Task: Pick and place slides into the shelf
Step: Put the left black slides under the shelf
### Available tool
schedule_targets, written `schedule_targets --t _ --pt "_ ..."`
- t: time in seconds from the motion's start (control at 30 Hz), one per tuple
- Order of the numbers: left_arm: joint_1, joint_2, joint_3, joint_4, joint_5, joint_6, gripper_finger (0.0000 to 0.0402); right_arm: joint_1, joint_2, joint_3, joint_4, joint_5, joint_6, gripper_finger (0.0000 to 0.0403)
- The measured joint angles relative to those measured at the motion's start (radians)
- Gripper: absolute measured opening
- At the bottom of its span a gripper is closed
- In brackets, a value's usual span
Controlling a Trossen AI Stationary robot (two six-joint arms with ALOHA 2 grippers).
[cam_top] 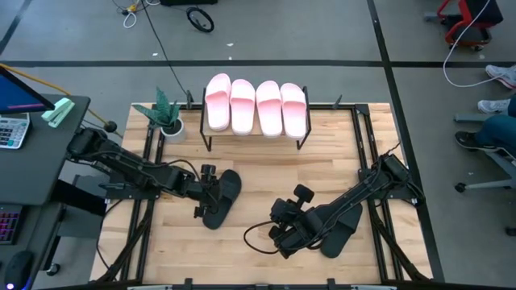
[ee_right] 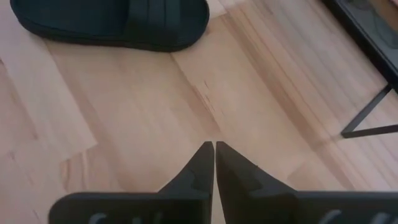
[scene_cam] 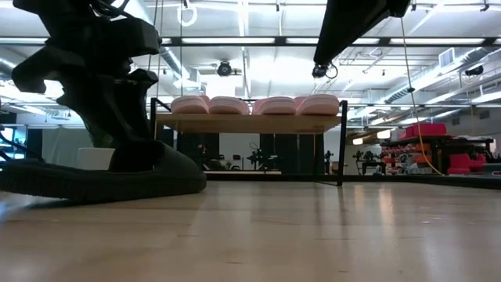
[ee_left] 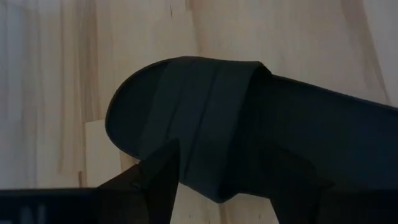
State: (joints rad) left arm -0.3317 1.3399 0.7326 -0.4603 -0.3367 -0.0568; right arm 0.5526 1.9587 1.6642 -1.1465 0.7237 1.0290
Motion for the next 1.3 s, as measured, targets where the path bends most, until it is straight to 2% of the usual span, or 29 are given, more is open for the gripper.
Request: schedule_targets --t 0.17,0.3,0.4,0.5,0.63,0.7,0.83,0.97,1.17,1.3 --pt "0.015 0.035 0.000 0.014 -0.030 -0.013 0.0195 0.000 0.000 0.000 0.000 0.039 0.000 0.0021" --pt "0.040 0.098 0.000 0.054 -0.100 -0.087 0.0178 0.000 0.000 0.000 0.000 0.042 0.000 0.0021" --pt "0.051 0.141 0.002 0.064 -0.193 -0.155 0.0160 0.003 0.000 0.000 0.000 0.043 0.000 0.0020" --pt "0.053 0.160 0.001 0.096 -0.254 -0.184 0.0123 0.007 0.000 0.000 0.000 0.043 -0.011 0.0020" --pt "0.048 0.161 0.028 0.243 -0.256 -0.175 0.0038 0.007 0.000 0.000 -0.013 0.044 -0.069 0.0020" --pt "0.054 0.160 0.068 0.322 -0.254 -0.128 0.0016 0.006 0.000 0.000 -0.028 0.045 -0.098 0.0020" --pt "0.096 0.184 0.152 0.403 -0.250 -0.042 0.0029 0.003 -0.003 0.000 -0.052 0.078 -0.084 0.0020" --pt "0.157 0.253 0.257 0.416 -0.256 -0.044 0.0021 0.004 -0.023 0.000 -0.082 0.089 -0.028 0.0020" --pt "0.217 0.465 0.385 0.411 -0.243 -0.104 0.0014 0.039 -0.071 0.000 -0.121 0.096 0.046 0.0020" --pt "0.265 0.611 0.484 0.408 -0.247 -0.113 0.0046 0.076 -0.105 0.000 -0.117 0.119 0.052 0.0020"
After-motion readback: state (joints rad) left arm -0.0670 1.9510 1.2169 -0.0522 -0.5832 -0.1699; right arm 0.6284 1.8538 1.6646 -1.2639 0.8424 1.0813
